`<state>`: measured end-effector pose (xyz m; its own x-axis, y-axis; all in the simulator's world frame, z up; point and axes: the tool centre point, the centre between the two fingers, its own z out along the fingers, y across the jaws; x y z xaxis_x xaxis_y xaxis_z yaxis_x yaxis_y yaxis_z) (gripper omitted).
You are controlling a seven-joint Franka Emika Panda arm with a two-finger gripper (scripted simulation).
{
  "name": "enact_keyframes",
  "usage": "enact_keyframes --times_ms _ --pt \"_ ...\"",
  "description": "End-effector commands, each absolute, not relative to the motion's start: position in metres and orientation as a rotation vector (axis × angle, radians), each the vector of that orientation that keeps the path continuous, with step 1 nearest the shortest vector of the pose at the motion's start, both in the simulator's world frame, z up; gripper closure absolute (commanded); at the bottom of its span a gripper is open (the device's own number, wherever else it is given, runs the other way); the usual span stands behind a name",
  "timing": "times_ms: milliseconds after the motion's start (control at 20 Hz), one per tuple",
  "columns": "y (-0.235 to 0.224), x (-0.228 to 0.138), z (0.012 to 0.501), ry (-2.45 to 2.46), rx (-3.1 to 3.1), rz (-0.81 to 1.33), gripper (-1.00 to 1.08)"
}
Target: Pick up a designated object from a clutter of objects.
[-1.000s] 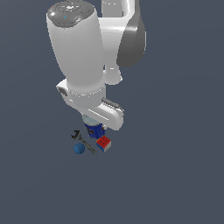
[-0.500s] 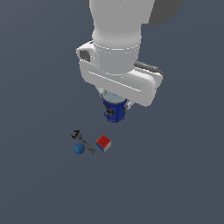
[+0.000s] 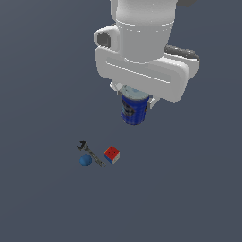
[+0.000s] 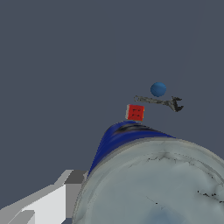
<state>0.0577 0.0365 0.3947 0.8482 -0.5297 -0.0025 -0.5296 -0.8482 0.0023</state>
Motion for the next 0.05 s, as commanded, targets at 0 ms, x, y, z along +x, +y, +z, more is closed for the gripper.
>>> enact_keyframes --times_ms 0 --pt "0.0365 0.0585 0.3969 -0.867 3.019 0.000 1.08"
